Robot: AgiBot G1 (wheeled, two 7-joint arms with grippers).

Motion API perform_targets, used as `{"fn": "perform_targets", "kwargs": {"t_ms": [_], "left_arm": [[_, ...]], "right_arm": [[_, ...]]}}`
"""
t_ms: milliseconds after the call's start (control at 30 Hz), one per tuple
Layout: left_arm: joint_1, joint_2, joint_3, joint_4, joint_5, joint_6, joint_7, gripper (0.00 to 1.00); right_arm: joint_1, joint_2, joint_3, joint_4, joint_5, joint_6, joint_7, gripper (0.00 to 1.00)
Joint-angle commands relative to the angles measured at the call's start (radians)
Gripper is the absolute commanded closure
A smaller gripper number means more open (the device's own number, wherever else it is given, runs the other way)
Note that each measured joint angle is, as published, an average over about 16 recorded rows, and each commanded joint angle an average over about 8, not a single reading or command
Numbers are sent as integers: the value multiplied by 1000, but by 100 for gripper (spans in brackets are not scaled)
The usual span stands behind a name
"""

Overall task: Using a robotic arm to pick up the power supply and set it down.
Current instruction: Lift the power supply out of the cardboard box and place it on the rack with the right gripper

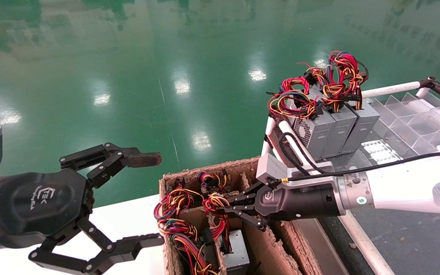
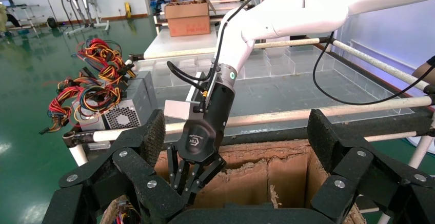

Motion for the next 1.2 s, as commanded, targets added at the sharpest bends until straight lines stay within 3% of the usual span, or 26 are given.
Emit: {"fn": "perform_targets", "kwargs": {"t_ms": [33,367,667,933,1200], "left_arm": [[0,0,0,0,0,0,0,0],[0,0,0,0,0,0,0,0],[0,0,0,0,0,0,0,0],[0,0,0,0,0,0,0,0],[0,0,0,0,0,0,0,0]], "right_arm": [[-3,-2,1,-2,1,1,-8,100],[-21,78,44,98,98,-35,15,100],[-54,243,85,396,258,-26,159,100],[-65,416,162,659,386,31,296,100],[-76,547,223,828,408,135,344,100]]}}
